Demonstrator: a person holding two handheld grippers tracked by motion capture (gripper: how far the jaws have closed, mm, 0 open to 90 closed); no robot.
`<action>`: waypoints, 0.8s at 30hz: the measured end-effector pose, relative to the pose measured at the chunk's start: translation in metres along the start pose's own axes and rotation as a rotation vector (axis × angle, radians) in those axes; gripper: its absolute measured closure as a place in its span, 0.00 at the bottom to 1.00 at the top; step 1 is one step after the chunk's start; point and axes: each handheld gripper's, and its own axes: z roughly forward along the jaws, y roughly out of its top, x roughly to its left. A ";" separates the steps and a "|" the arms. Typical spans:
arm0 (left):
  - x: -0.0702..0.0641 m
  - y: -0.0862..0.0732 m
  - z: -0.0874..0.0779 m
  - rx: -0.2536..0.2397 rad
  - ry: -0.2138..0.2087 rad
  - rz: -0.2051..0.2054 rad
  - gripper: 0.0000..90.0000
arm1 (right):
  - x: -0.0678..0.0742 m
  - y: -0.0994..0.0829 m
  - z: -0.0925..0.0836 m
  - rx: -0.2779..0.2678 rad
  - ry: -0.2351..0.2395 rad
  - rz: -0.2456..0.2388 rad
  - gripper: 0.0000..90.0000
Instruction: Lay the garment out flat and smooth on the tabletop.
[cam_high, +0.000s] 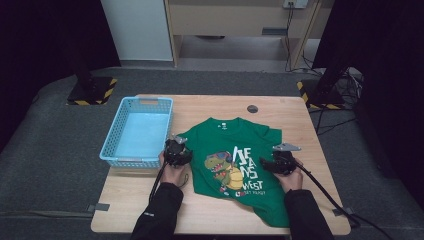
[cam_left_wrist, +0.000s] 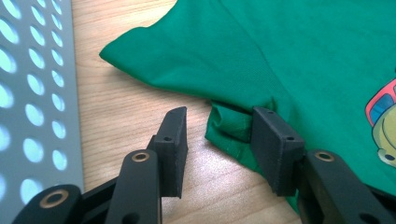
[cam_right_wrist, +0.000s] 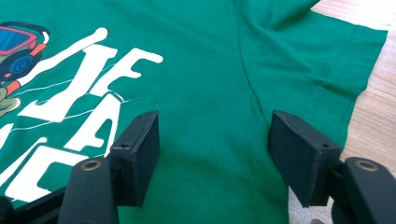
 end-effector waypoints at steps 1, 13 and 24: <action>0.000 0.000 0.000 -0.004 -0.001 0.001 0.63 | 0.000 0.000 0.000 0.002 0.000 0.001 0.37; -0.008 -0.006 -0.004 -0.030 -0.024 0.054 0.88 | -0.001 0.000 0.000 0.009 0.003 0.011 0.36; -0.005 -0.024 -0.036 -0.028 -0.019 0.014 0.94 | -0.001 -0.001 -0.001 0.009 -0.001 0.010 0.36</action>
